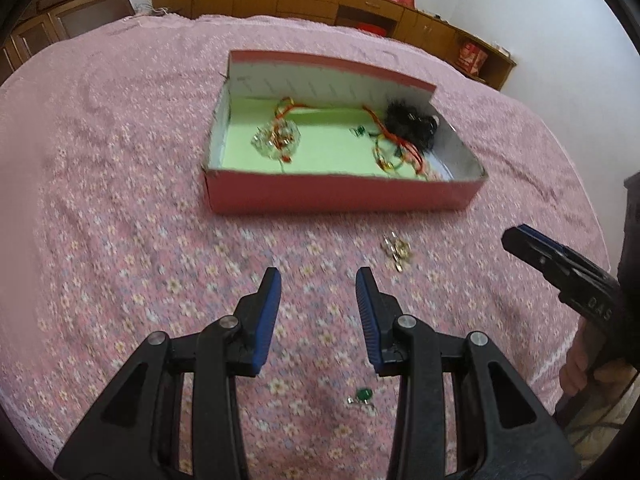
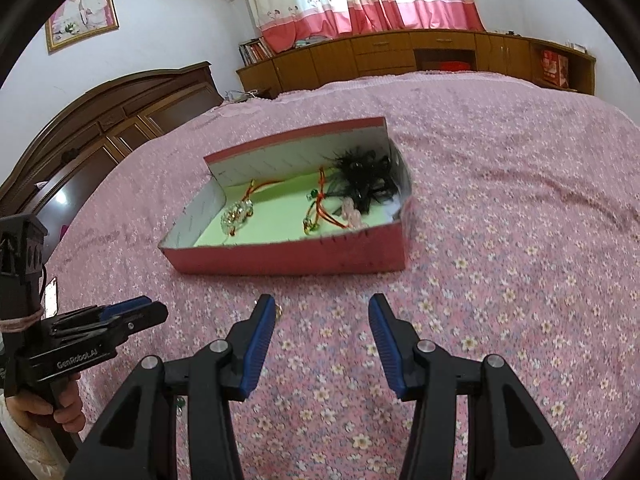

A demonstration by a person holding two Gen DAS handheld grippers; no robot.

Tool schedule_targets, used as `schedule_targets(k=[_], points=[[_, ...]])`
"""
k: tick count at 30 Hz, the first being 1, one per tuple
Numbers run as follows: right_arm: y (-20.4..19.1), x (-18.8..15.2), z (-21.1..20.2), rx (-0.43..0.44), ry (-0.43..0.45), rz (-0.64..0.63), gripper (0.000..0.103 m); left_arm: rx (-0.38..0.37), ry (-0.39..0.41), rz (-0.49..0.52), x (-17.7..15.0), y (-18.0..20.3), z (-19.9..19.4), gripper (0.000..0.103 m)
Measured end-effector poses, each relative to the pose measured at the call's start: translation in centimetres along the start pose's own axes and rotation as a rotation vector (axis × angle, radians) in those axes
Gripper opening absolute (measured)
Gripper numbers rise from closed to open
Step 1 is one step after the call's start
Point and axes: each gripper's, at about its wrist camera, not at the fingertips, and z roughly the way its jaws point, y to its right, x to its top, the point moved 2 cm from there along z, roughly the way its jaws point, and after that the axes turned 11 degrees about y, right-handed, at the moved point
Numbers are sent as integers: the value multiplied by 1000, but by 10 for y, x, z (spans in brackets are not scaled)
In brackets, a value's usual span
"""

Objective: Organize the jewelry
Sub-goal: 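Grasp the small green bead pendant with the left tool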

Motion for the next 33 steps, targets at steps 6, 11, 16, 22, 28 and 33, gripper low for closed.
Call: schedule_targets(k=[6,11,16,22,28,33], points=[[4,-10,-2,-10,-25,7,52,-30,-41,36,-14,9,-9,30],[8,-15,-3,-16,-39,14,52,-40,-87,64,-25,15,-9,30],[9,-18,-4,-22,-49,19,52,-56,-143,95,-39,20,-4,30],[10,-19,-3,-25,-54,26,52,-77,-186,109,-53,20,0,30],[9,-22,-1,-21,-65,25,52,-78,-175,144,-61,23,0,25],[8,-23,0,-20,-69,26,52,-92,-174,173,-67,30,1,1]])
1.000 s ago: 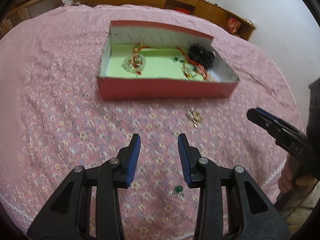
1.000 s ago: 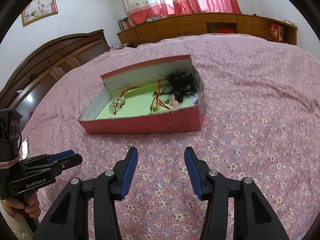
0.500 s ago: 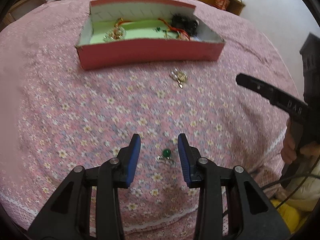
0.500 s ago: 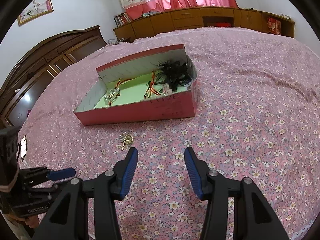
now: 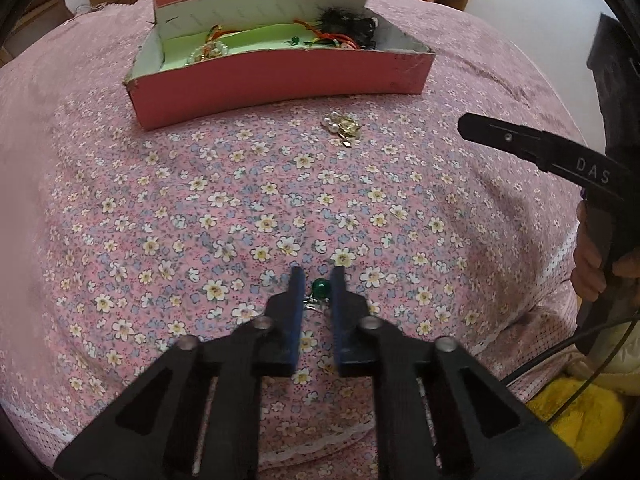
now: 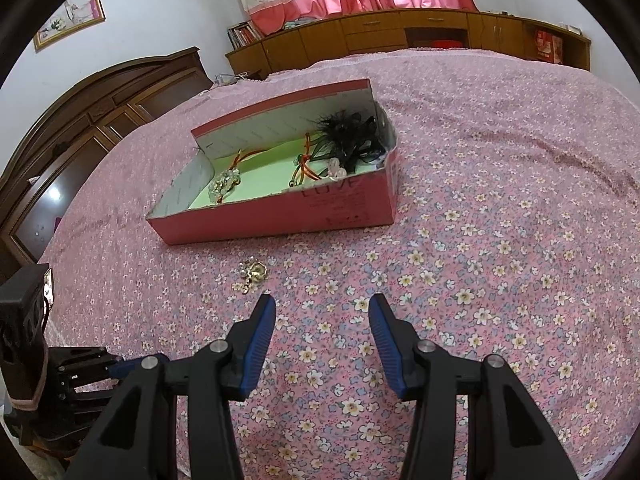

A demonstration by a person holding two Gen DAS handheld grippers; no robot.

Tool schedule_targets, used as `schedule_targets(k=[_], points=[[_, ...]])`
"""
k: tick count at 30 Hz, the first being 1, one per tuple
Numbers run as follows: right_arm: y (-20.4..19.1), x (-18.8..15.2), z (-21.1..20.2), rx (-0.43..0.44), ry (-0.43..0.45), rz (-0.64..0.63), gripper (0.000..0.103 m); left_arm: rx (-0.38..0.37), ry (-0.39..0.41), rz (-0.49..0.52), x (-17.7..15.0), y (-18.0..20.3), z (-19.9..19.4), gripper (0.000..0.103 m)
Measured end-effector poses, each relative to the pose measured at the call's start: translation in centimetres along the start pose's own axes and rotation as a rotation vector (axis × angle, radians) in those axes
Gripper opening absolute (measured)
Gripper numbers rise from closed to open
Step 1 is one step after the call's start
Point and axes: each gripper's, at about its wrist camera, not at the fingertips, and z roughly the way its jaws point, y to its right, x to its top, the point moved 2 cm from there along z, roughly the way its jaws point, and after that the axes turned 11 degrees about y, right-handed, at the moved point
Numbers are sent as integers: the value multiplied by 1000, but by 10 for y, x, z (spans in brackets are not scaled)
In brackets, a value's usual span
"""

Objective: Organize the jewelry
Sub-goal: 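Grasp the small green bead pendant with the left tool, then grasp the pearl earring with the right tool while the left tool holds the green pendant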

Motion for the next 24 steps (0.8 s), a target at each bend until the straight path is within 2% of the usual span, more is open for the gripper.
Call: schedule_targets(k=[8,15,24], points=[[-2,0,3,5,-5,-4,52,8,37,-4,12,-8,-5,1],[-12,1,11,19,-11,-30,52,62,117,-47,40,-31,-10,1],[-36,3,37,62,-26,-66,51,131,185,-108,58,-53,-4,1]])
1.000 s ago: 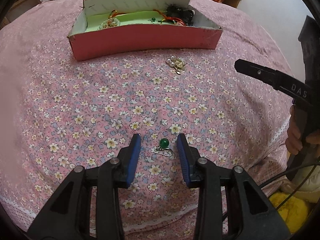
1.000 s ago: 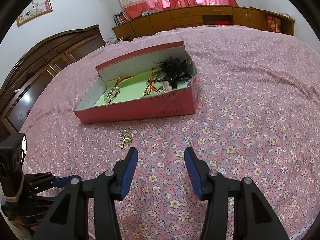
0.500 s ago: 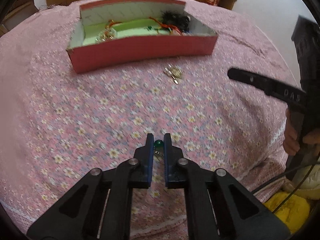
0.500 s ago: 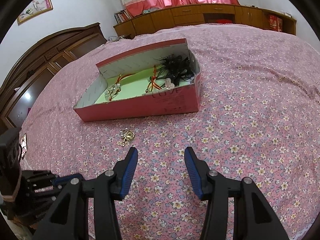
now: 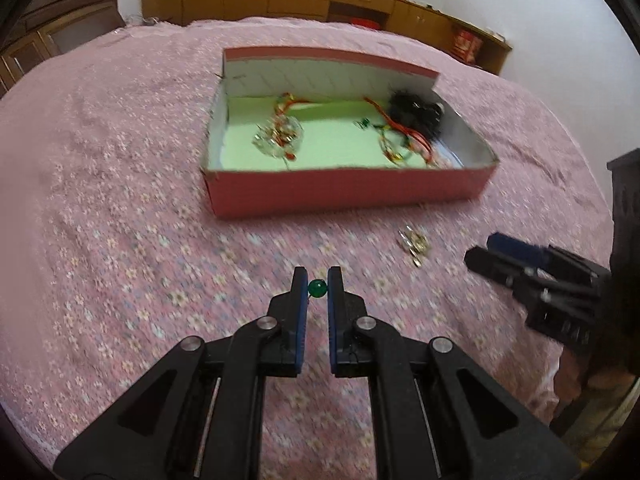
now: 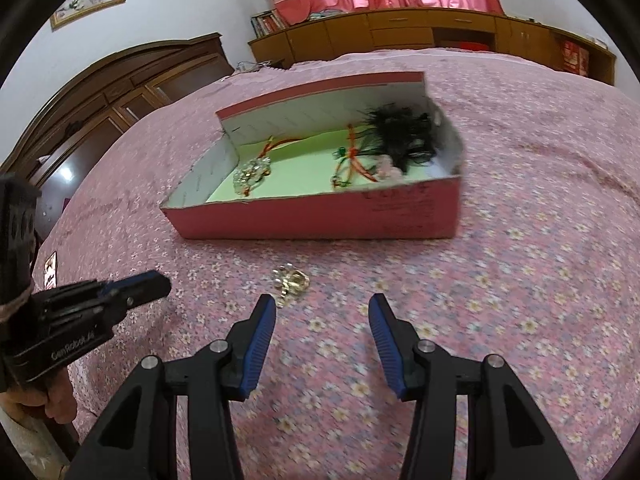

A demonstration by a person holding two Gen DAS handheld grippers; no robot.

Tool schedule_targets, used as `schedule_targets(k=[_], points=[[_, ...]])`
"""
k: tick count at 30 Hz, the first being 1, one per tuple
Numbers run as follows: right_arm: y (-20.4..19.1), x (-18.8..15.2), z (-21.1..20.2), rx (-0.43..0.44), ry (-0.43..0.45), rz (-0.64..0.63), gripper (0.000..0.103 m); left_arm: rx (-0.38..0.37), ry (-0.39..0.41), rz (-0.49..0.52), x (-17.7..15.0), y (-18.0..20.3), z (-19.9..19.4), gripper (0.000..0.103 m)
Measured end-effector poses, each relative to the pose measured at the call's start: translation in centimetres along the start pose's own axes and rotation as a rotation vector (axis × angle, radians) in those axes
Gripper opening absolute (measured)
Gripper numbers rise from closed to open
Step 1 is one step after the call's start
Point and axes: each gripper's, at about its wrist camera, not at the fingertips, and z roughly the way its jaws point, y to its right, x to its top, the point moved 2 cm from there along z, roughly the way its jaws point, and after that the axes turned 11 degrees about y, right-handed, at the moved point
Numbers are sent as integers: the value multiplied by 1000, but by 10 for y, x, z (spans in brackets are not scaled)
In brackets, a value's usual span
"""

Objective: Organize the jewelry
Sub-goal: 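Grasp the pearl earring with the right tool while the left tool holds the green pendant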

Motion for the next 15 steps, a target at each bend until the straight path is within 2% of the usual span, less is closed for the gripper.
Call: schedule_targets(k=[15], points=[[-21,-4,53,-5,-54,-49,52,52,9,-56,5,-15,15,1]])
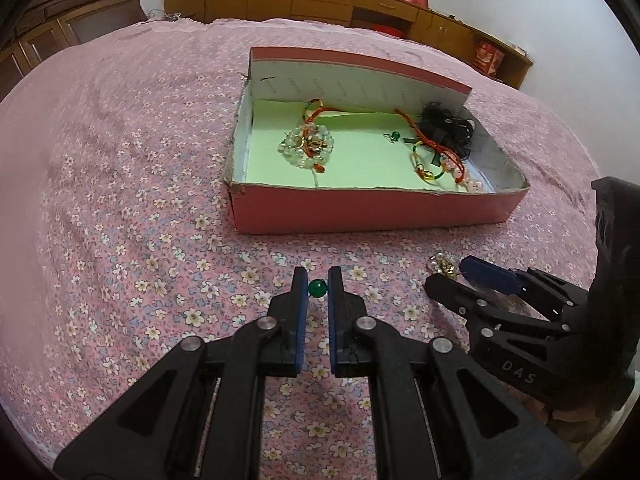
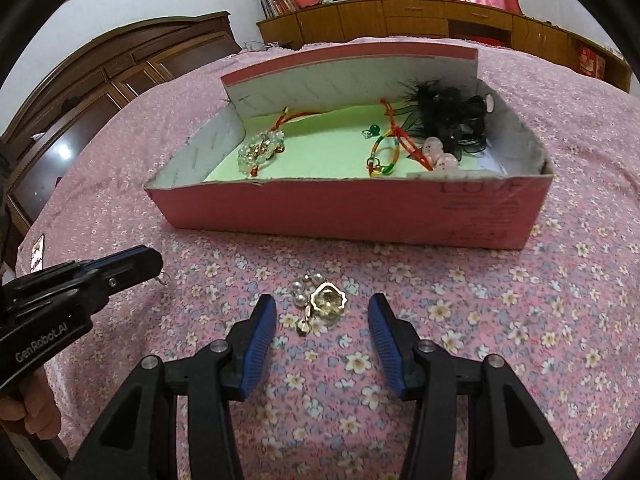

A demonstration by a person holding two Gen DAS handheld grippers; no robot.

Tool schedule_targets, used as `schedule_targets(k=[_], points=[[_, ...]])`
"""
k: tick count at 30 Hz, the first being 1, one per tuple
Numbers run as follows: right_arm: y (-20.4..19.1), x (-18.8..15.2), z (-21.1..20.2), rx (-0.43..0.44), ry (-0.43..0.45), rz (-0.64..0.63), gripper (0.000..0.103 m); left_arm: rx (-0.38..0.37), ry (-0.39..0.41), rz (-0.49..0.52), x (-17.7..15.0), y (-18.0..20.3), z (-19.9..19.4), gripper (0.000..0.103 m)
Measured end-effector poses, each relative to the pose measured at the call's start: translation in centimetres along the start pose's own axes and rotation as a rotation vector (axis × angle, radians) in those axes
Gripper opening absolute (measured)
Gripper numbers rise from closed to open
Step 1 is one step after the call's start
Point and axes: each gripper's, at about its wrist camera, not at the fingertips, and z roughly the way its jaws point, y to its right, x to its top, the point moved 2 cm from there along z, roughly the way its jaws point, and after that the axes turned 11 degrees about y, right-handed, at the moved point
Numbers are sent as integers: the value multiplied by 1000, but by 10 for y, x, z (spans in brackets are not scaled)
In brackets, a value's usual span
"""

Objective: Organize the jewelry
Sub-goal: 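Grasp the pearl earring with the right tool while the left tool holds the green pendant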

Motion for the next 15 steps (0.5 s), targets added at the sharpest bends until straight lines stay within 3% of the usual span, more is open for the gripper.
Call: schedule_targets(k=[7,12,15], points=[[-3,1,10,-10,3,-19,51,8,-10,-10,-3,-3,4,1],[-5,3,13,-1,3,-36,21,8,-11,-9,-2,-3,6,1],[-4,3,12,13,6,-34,20,9,-10,-8,-2,-3,5,1]])
